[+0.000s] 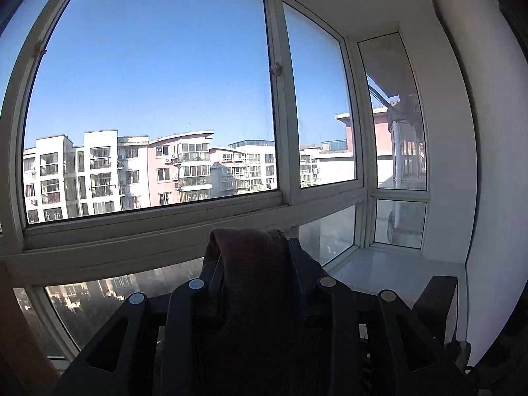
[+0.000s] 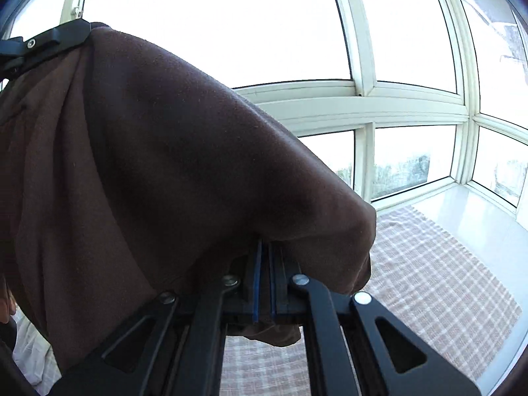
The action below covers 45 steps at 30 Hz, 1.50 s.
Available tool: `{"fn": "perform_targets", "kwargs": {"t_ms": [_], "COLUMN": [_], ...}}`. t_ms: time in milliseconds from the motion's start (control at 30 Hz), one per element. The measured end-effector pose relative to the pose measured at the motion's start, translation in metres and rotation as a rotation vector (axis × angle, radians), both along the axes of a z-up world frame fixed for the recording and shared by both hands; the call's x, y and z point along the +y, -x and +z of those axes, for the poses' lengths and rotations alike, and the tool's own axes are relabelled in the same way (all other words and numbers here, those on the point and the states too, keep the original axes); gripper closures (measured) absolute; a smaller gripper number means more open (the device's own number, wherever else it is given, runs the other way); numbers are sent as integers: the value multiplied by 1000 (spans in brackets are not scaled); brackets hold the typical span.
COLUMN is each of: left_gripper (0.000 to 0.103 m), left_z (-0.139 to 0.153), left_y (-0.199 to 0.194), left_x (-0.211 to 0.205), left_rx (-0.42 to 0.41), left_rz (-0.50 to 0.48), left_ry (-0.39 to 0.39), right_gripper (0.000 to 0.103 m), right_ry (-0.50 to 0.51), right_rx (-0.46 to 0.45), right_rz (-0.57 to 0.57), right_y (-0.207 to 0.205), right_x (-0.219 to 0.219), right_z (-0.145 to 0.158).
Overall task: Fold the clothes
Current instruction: 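Lift the brown garment with both tools and carry it past the black shorts, then drop the brown garment beside the black shorts and open both tools, then move both open tools back over the beige cardigan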
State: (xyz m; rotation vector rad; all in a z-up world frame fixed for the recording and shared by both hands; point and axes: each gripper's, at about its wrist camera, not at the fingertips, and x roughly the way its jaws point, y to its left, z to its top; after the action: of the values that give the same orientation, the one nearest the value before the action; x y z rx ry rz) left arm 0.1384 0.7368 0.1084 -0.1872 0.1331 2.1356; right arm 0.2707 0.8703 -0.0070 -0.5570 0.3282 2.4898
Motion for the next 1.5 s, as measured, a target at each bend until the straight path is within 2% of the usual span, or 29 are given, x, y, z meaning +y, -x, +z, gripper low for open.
{"fn": "perform_targets", "kwargs": {"t_ms": [100, 133, 167, 200, 233, 267, 433, 533, 667, 767, 900, 1000, 1133, 1233, 1333, 1500], "left_gripper": [65, 59, 49, 44, 32, 24, 24, 24, 24, 24, 24, 24, 24, 24, 24, 24], "left_z": [-67, -87, -102, -117, -130, -139, -172, -178, -194, -204, -215, -220, -221, -231, -249, -286], "left_y": [14, 14, 7, 1, -6, -13, -27, -14, 15, 35, 61, 73, 84, 88, 95, 122], "left_x": [53, 63, 67, 72, 75, 78, 80, 51, -38, -120, -250, -356, -503, -608, -700, -822], "left_rx": [-137, -153, -125, -97, -73, -59, -83, -119, -161, -181, -239, -286, -353, -380, -402, -472], "left_rz": [37, 56, 89, 122, 143, 141, 86, 105, 182, 282, 463, 616, 795, 878, 895, 872], "left_ry": [145, 174, 189, 203, 217, 230, 332, 361, 390, 422, 467, 475, 444, 436, 453, 508], "right_gripper": [94, 85, 74, 71, 71, 71, 71, 69, 67, 66, 66, 66, 66, 66, 65, 62], "right_ry": [13, 29, 45, 68, 87, 102, 151, 156, 158, 176, 215, 248, 250, 241, 241, 347], "right_rx": [-49, -54, -59, -59, -59, -66, -67, -52, -56, -62, -70, -90, -139, -186, -223, -304], "right_rz": [-100, -130, -159, -171, -171, -171, -160, -138, -82, -36, 53, 142, 310, 428, 506, 541], "right_y": [-32, -43, -53, -61, -68, -72, -79, -93, -66, -44, -15, 22, 82, 126, 163, 199], "right_x": [30, 37, 44, 48, 51, 52, 41, 23, -10, -40, -99, -150, -254, -353, -452, -596], "right_z": [-38, -50, -63, -74, -84, -94, -120, -124, -129, -137, -141, -150, -155, -162, -173, -213]}}
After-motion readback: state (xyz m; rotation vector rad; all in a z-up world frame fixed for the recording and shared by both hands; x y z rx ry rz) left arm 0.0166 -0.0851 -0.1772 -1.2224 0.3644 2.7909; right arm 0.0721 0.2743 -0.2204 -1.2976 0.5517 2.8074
